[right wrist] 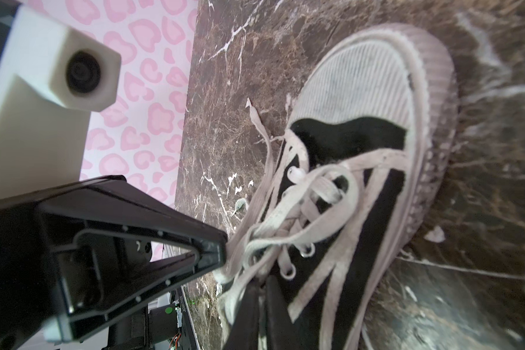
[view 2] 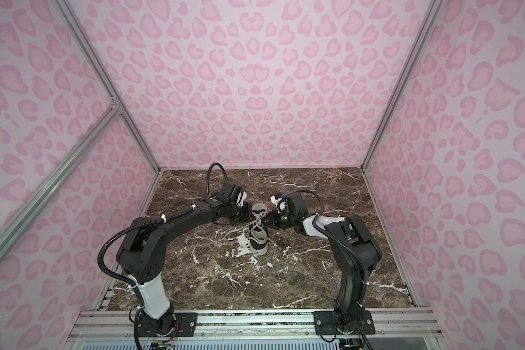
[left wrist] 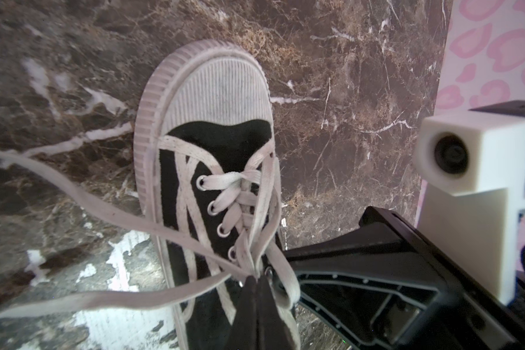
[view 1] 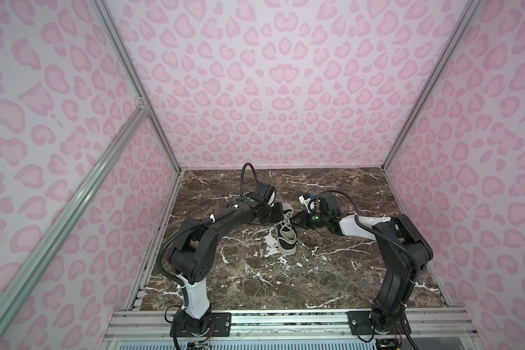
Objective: Tie the shoes
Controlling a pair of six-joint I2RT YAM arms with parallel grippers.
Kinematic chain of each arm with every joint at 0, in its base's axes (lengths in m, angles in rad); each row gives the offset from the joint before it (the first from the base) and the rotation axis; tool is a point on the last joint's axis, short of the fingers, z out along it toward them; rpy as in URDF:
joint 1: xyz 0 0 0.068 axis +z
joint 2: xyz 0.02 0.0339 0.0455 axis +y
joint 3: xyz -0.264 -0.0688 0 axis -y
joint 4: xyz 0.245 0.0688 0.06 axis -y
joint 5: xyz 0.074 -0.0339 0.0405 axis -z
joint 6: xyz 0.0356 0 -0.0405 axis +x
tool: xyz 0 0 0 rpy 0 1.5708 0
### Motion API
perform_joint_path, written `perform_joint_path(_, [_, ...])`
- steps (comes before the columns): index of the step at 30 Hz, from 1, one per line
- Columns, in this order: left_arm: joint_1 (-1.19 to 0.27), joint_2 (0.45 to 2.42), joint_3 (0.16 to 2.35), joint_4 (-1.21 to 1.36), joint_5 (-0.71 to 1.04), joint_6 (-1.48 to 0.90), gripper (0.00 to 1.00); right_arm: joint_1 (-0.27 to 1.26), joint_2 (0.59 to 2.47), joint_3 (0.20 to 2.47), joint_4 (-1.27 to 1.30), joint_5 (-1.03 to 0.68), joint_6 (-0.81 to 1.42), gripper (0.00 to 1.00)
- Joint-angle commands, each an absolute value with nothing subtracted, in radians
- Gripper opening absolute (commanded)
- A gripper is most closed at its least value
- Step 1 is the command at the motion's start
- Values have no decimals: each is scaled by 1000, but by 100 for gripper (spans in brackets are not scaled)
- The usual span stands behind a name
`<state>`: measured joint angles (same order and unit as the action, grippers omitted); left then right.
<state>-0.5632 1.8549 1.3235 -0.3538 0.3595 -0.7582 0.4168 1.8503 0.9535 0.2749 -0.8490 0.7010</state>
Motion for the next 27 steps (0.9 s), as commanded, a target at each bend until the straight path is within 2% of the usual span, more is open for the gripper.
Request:
perform_joint_path(1, [-565,1864,1325,-331,369,-761,3,420,1865,948,331,-876,725,10])
perform_joint_path(27, [-574,1878,1318,-306,376,-779,3,422,1885,932,436,-912,802,16])
